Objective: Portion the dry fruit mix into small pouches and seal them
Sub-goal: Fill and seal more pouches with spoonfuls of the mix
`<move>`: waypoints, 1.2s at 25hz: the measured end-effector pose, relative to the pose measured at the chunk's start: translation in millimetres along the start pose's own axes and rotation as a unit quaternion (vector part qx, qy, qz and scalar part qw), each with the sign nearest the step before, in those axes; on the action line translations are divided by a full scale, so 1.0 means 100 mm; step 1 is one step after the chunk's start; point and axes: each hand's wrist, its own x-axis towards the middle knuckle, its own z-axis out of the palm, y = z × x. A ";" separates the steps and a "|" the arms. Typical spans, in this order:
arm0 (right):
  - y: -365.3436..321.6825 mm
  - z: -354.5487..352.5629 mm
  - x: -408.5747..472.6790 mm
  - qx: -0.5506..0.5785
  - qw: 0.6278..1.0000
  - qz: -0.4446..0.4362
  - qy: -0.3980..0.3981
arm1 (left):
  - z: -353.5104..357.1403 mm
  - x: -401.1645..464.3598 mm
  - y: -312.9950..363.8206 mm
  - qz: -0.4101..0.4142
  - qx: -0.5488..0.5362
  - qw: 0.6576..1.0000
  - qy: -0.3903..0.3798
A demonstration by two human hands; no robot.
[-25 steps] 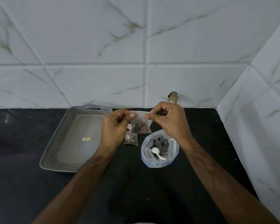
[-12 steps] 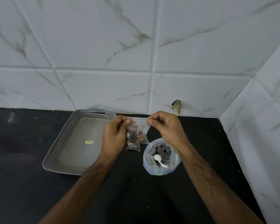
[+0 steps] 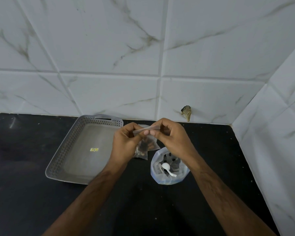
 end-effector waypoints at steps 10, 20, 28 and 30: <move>0.02 0.02 0.03 0.088 0.995 0.023 0.042 | -0.12 0.07 0.03 0.037 0.060 0.997 -0.018; -0.02 0.03 -0.01 0.108 0.994 0.016 0.030 | 0.03 0.02 0.09 -0.025 -0.085 0.995 0.045; -0.12 0.04 -0.04 0.170 0.982 0.035 0.069 | 0.10 -0.06 0.06 -0.012 -0.051 0.996 0.071; -0.13 0.07 -0.05 0.175 0.981 0.033 0.081 | 0.15 -0.06 0.07 -0.005 -0.036 0.995 0.088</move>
